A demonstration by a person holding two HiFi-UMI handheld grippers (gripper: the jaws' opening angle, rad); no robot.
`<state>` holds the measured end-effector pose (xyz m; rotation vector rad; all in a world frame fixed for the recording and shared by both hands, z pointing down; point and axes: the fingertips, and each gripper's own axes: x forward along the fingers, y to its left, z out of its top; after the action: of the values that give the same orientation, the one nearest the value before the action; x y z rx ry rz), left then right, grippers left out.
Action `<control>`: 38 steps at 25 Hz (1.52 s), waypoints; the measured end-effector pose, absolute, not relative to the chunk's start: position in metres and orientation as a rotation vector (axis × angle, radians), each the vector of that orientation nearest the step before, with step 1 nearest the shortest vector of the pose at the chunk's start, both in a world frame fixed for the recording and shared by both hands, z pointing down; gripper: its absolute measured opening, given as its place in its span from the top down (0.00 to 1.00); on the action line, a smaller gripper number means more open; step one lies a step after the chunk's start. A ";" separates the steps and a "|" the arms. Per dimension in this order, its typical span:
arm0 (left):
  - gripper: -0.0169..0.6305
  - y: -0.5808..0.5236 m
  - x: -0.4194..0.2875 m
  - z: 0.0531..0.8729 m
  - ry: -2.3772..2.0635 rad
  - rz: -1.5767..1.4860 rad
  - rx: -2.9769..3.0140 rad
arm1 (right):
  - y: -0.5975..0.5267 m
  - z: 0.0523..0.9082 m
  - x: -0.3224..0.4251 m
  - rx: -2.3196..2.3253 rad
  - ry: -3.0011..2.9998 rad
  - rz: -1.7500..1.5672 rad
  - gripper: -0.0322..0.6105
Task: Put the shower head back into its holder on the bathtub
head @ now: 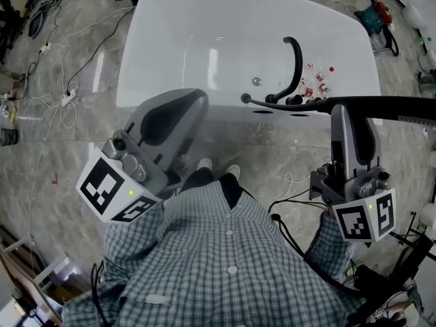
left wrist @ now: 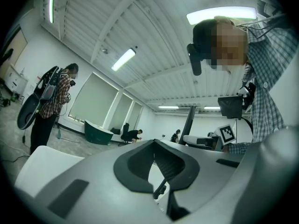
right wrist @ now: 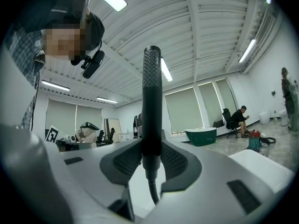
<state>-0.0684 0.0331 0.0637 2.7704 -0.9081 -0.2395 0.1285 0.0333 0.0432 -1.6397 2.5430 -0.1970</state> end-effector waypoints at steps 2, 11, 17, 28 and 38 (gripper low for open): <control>0.96 0.032 -0.067 0.066 -0.905 -0.232 2.767 | 0.032 0.046 0.127 -1.638 2.549 -0.207 0.76; 0.96 0.024 -0.060 0.077 -0.899 -0.214 2.757 | 0.022 0.064 0.127 -1.621 2.565 -0.261 0.76; 0.96 0.021 -0.056 0.087 -0.891 -0.200 2.746 | 0.019 0.079 0.125 -1.615 2.591 -0.291 0.76; 0.96 0.018 -0.053 0.102 -0.871 -0.177 2.725 | 0.014 0.097 0.123 -1.622 2.608 -0.335 0.76; 0.96 0.017 -0.052 0.115 -0.869 -0.170 2.707 | 0.011 0.114 0.119 -1.606 2.631 -0.385 0.76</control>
<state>-0.0519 0.0173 0.1146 2.7071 -0.8687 -0.1700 0.1186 0.0108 0.1138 -1.6058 2.6311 -0.3852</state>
